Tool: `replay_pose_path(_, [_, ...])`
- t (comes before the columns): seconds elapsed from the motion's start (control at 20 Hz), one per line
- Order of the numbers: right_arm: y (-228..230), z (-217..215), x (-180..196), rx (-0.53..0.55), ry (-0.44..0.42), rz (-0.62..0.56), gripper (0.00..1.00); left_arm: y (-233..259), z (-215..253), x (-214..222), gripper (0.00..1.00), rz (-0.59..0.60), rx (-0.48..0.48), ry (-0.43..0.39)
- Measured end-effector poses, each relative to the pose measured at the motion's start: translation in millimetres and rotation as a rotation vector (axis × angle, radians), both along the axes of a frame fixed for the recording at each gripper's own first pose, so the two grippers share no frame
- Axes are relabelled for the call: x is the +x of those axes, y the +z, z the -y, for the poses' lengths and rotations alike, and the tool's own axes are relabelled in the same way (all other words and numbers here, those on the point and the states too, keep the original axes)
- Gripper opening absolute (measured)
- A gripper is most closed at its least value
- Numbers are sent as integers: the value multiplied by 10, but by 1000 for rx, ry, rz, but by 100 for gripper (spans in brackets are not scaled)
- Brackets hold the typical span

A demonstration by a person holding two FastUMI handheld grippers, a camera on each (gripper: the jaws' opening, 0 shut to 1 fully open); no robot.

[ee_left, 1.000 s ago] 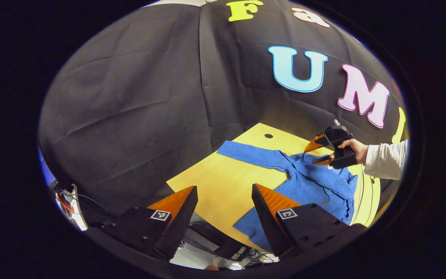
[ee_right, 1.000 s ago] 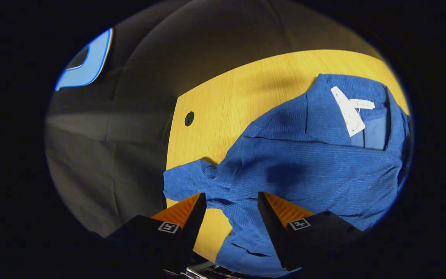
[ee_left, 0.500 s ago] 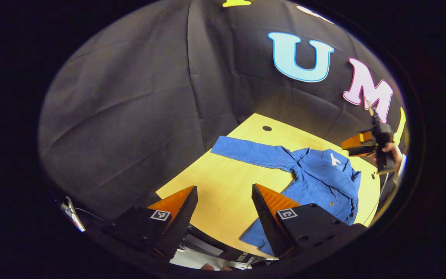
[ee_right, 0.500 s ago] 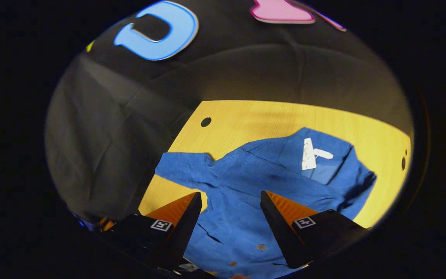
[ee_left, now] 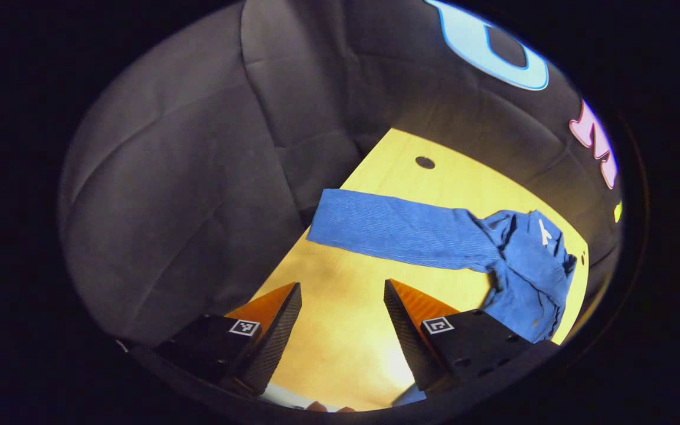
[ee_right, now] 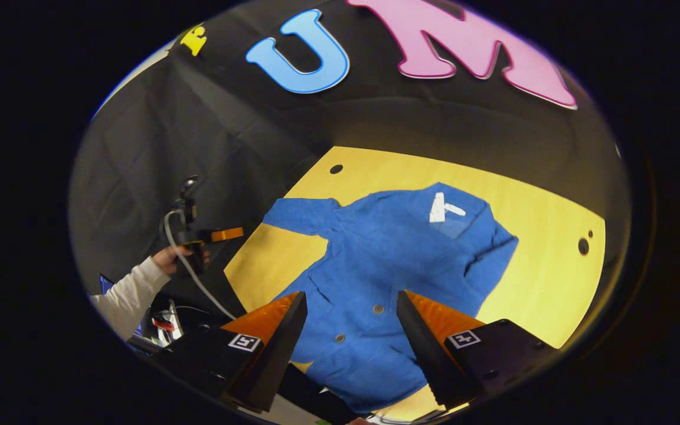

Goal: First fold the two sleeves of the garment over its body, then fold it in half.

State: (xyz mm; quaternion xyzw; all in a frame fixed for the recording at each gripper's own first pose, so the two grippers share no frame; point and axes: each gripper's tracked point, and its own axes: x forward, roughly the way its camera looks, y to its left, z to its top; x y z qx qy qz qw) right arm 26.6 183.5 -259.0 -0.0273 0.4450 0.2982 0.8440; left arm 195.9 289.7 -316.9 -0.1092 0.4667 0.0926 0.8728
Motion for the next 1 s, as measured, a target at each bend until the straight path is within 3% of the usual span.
replay_pose_path(0.3, [-97, 498, -402, -26, -210, -61, 98, -358, -300, 728, 83, -50, -25, -89])
replay_pose_path(0.55, [-241, 507, -603, 3, -314, -122, 98, -627, -289, 1050, 82, -82, -23, -139])
replay_pose_path(0.85, [-291, 410, -775, -6, -319, -138, 98, -778, -337, 1127, 83, -101, -26, -122])
replay_pose_path(1.0, [-286, 348, -792, 11, -324, -144, 98, -800, -310, 1078, 82, -109, 26, -194])
